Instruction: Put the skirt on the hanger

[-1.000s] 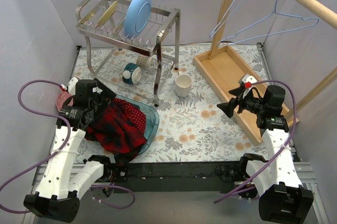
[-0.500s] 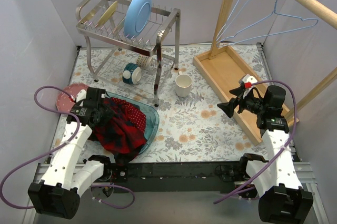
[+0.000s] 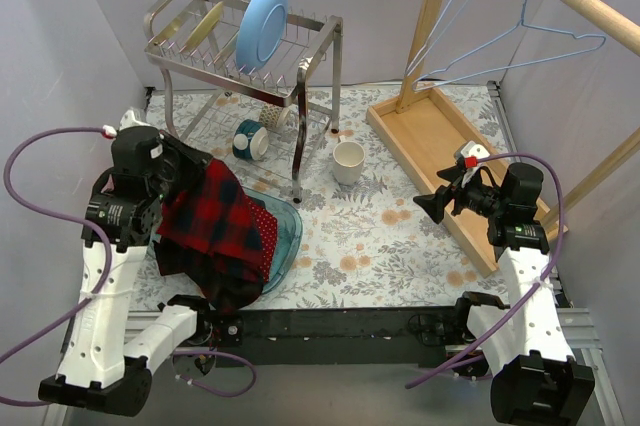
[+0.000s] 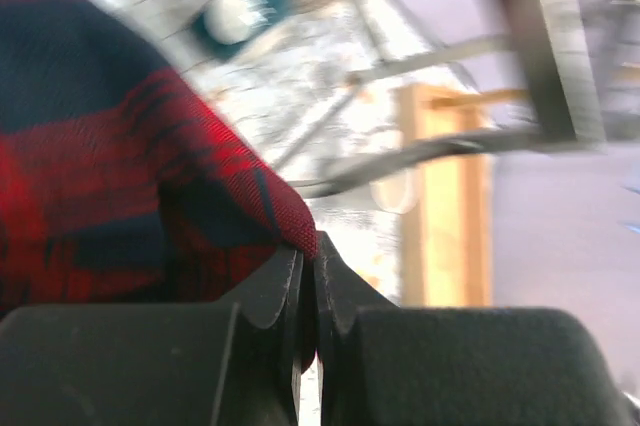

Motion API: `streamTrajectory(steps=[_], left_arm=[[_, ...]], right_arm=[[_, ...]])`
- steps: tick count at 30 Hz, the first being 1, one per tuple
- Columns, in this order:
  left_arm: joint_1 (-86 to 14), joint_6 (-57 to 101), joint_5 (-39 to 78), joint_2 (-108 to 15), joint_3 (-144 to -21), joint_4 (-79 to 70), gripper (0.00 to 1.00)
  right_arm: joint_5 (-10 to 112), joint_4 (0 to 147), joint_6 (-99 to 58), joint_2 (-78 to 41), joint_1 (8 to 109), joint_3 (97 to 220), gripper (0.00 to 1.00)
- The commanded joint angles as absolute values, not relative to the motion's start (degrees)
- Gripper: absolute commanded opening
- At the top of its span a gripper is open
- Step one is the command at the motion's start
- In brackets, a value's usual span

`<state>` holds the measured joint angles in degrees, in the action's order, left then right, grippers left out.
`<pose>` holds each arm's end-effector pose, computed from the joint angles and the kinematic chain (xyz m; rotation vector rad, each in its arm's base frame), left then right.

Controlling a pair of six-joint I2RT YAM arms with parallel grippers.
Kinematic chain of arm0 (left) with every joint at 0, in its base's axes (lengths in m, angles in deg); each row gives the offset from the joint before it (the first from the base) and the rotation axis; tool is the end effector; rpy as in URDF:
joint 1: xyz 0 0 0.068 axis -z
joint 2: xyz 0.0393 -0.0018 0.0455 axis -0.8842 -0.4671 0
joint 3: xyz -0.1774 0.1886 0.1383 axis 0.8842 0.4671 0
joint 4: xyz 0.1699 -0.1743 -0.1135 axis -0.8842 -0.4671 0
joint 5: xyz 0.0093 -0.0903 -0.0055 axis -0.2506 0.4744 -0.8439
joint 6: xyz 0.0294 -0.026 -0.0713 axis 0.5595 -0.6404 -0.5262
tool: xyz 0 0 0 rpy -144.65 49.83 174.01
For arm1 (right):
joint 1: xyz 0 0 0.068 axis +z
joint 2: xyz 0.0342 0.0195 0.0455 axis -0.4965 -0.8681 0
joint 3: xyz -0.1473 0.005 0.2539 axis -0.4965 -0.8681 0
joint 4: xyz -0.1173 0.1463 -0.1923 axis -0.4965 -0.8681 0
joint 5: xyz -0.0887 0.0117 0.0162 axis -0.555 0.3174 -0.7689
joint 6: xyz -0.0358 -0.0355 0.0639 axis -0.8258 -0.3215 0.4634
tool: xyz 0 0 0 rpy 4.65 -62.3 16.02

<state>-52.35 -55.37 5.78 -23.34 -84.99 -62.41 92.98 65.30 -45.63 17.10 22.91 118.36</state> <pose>0.1756 -0.0234 0.4120 -1.4938 1.7288 -0.8622 0.1984 0.0302 0.2935 -0.7337 1.6573 0.5065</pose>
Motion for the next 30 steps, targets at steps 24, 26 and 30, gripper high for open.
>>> streamTrajectory(steps=[24,26,30], left_arm=[[-40.29,-73.68,58.21,-46.75,-114.60,3.79,0.00],[-34.33,-72.88,57.60,-51.04,-117.94,3.62,0.00],[-26.92,-70.95,56.72,-58.86,-126.02,0.81,0.00]], right_arm=[[89.08,65.28,-48.38,17.82,22.91,119.68,0.99],[88.38,65.02,-48.55,17.82,22.91,119.86,0.99],[86.19,64.49,-48.82,17.64,22.91,120.47,0.99]])
